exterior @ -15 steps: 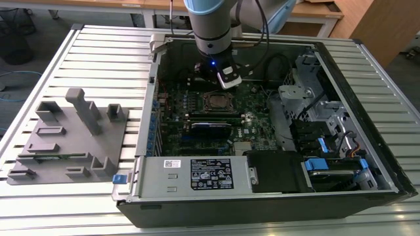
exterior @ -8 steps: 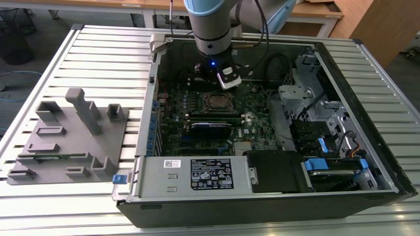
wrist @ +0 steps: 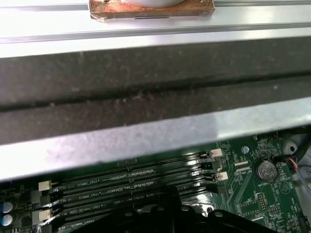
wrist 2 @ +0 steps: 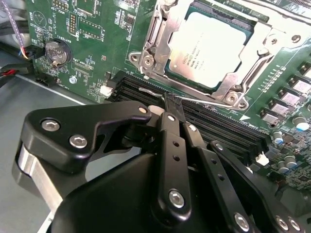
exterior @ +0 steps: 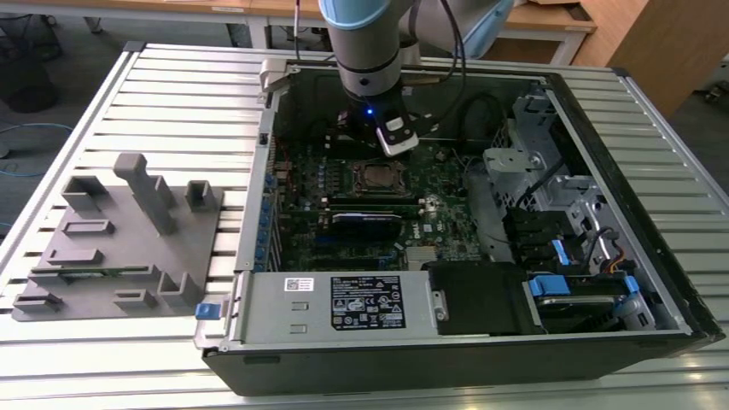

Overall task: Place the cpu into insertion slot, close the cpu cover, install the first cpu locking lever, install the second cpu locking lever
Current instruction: 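Install the first cpu locking lever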

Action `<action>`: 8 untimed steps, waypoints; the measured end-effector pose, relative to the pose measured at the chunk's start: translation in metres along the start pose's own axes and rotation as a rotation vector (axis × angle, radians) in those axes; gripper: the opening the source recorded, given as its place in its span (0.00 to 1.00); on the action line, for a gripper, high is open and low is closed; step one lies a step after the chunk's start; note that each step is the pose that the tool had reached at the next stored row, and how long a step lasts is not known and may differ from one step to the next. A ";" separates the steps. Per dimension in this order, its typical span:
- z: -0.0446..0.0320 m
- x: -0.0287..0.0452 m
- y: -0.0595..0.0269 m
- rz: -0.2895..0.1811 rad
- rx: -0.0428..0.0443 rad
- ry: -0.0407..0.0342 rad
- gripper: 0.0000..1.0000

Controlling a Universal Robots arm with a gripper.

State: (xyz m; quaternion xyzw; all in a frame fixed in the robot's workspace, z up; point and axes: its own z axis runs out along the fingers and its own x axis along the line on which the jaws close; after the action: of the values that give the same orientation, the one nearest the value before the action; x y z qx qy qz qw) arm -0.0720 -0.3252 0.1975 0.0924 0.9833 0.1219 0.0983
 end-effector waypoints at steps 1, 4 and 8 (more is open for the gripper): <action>0.0003 0.0001 0.0001 0.000 0.0000 0.0000 0.10; 0.0014 0.0003 0.0003 0.000 -0.0001 -0.0001 0.10; 0.0023 0.0001 0.0002 0.000 0.0001 0.0001 0.10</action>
State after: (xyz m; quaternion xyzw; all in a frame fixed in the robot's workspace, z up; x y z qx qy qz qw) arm -0.0715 -0.3245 0.1954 0.0925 0.9833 0.1219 0.0982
